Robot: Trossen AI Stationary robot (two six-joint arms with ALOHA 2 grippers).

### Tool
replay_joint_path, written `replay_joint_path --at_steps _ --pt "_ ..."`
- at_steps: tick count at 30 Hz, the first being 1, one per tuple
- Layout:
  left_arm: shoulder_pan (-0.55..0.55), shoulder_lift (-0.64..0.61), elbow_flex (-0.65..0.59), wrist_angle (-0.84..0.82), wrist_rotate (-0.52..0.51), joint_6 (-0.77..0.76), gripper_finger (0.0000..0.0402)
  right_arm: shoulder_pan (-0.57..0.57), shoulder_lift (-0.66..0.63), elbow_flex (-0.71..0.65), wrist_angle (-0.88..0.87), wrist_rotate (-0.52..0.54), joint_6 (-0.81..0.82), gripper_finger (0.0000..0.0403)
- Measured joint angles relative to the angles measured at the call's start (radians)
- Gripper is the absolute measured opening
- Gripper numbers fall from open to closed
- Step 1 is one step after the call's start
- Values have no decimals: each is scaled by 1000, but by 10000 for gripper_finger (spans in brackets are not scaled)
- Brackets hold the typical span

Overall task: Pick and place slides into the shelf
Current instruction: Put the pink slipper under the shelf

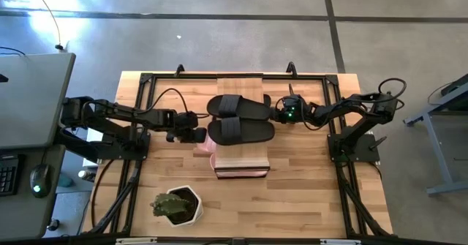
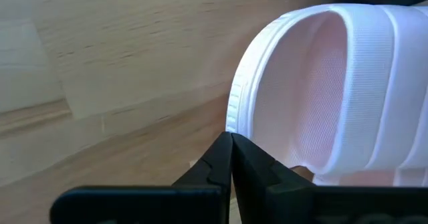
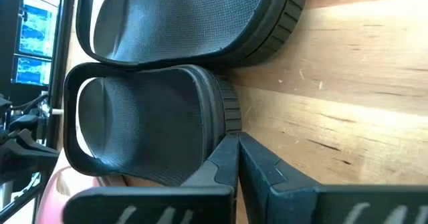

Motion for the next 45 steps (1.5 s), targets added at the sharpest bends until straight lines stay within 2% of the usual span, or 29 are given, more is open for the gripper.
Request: replay_joint_path --at_steps 14,23,31,35,38,42,45 --pt "0 0 0 51 -15 -5 0 0 0 0 1 2 9 0" --pt "0 -3 1 34 -38 51 0 0 -34 -2 -26 11 -1 0" --pt "2 -3 4 -32 -67 100 0 1 -187 -3 -335 45 -68 0" --pt "2 -4 4 -119 -93 115 0 15 -278 -3 -415 51 -70 0" --pt "2 -4 4 -127 -74 138 0 34 -355 -2 -488 43 -63 0" --pt "-5 -4 4 -94 -16 156 0 131 -467 -2 -686 11 -49 0" --pt "-12 -5 3 -102 -14 157 0 271 -561 -2 -814 51 9 0"
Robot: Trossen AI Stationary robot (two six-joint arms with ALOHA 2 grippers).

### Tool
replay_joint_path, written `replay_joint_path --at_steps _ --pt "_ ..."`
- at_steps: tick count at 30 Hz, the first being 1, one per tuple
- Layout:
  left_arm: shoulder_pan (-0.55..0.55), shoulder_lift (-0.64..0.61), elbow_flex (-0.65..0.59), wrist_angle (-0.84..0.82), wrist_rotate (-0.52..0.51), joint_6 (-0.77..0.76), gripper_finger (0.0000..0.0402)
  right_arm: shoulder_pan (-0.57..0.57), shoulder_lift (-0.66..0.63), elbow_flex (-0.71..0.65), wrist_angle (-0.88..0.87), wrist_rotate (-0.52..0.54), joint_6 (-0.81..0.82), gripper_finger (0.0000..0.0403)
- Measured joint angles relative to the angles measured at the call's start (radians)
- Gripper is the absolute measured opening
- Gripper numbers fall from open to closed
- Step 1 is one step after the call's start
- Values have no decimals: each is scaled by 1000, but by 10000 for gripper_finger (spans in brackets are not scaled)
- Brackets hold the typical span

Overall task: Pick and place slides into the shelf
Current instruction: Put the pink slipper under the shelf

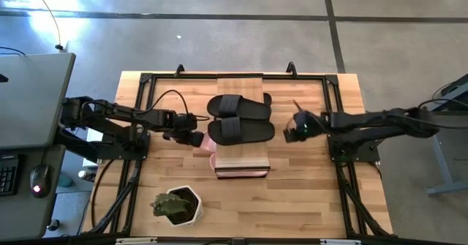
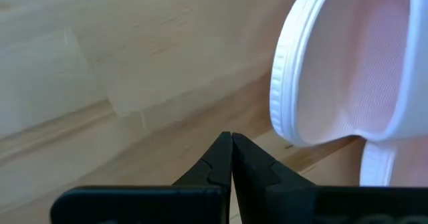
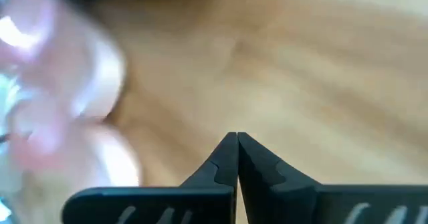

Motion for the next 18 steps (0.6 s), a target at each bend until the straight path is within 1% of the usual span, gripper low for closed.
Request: replay_joint_path --at_steps 2,4,7,10,12,14,16,18 --pt "0 -9 -11 15 2 5 0 103 -65 0 -26 52 71 0" --pt "0 -12 -42 68 25 1 0 211 -111 0 -21 120 152 0" --pt "0 -32 -119 162 59 -33 0 375 -140 0 -11 226 250 0" --pt "0 -73 -204 312 63 -80 0 507 -135 0 -13 368 332 0" --pt "0 -94 -245 430 56 -82 0 567 -128 0 -10 446 347 0" --pt "0 -115 -272 491 34 -52 0 613 -120 0 -7 506 349 0" --pt "0 -123 -282 502 11 7 0 644 -111 0 -4 540 348 0" --pt "0 -123 -282 489 4 60 0 669 -95 0 -3 548 347 0"
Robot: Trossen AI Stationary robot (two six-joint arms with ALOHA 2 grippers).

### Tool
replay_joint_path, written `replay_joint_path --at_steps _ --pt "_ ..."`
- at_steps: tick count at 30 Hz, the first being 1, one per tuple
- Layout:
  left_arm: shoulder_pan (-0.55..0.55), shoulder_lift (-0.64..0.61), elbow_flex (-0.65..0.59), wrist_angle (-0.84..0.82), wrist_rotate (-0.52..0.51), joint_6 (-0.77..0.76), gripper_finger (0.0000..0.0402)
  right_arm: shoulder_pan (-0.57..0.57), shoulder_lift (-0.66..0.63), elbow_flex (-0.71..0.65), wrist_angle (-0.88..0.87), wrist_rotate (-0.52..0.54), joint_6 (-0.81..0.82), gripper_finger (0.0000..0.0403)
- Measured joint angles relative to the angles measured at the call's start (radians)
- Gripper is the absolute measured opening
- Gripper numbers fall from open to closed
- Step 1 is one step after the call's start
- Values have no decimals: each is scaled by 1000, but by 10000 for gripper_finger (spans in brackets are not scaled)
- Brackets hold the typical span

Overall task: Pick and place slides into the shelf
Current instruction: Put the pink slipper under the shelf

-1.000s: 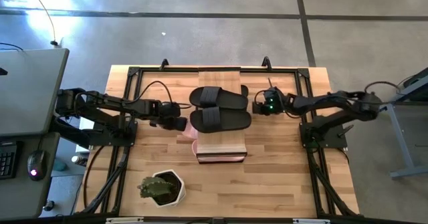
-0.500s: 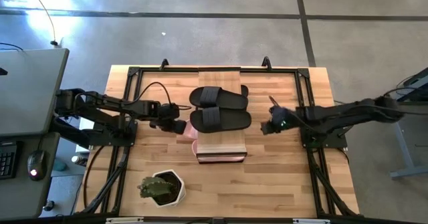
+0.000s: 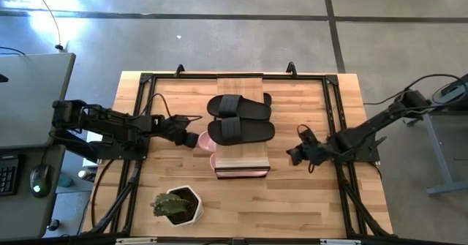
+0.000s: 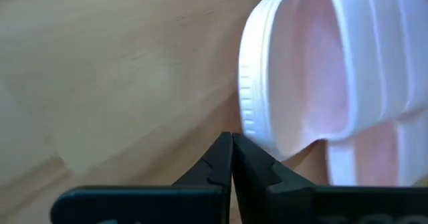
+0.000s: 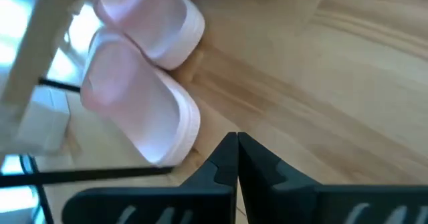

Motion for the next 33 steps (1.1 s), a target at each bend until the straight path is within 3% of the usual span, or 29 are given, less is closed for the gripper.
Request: replay_joint_path --at_steps 6,10,24,33 --pt "0 1 -1 22 -5 242 0 65 96 0 60 34 -43 0" --pt "-1 1 -1 49 -3 321 0 76 205 2 178 21 -23 0" --pt "-1 71 0 152 52 332 0 76 608 2 708 31 72 0" --pt "-1 141 24 204 81 331 0 67 656 27 743 55 87 0"
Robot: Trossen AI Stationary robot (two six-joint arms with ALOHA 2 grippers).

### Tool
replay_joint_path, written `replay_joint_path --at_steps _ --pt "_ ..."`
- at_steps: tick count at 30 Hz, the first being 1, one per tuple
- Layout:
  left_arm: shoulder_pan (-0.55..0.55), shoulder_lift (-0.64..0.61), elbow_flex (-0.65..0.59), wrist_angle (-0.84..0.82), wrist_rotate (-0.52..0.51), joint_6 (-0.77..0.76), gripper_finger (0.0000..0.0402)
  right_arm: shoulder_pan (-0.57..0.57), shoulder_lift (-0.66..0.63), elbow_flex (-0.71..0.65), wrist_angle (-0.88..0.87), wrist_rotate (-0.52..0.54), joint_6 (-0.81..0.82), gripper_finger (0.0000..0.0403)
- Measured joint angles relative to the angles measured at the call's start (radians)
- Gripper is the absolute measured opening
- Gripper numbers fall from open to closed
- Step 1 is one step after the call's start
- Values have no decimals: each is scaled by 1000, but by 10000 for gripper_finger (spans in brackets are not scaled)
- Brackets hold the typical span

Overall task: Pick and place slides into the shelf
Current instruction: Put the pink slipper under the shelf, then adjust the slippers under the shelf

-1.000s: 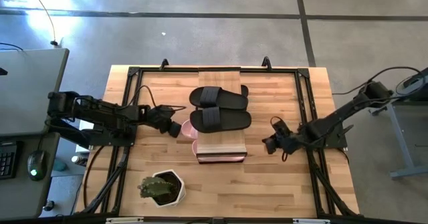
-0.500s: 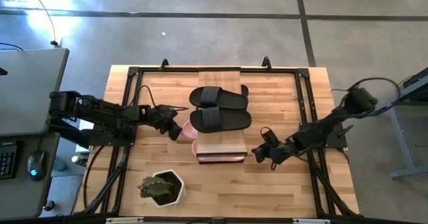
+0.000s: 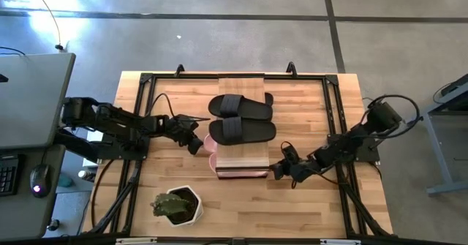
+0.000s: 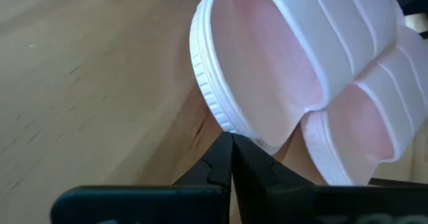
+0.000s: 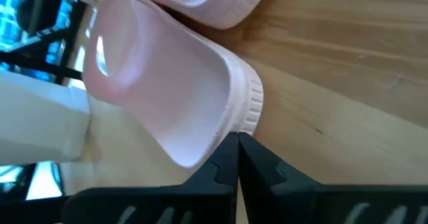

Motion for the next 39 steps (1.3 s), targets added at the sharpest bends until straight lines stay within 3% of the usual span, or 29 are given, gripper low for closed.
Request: replay_joint_path --at_steps 6,20,34,39 --pt "0 49 0 82 31 -1 0 -25 3 39 -94 -37 -13 0" --pt "0 90 5 177 68 0 0 -26 3 45 -96 18 14 0" --pt "0 89 11 97 64 5 0 -38 0 46 -114 32 31 0" --pt "0 89 11 37 64 3 0 -12 -42 47 -217 72 75 0"
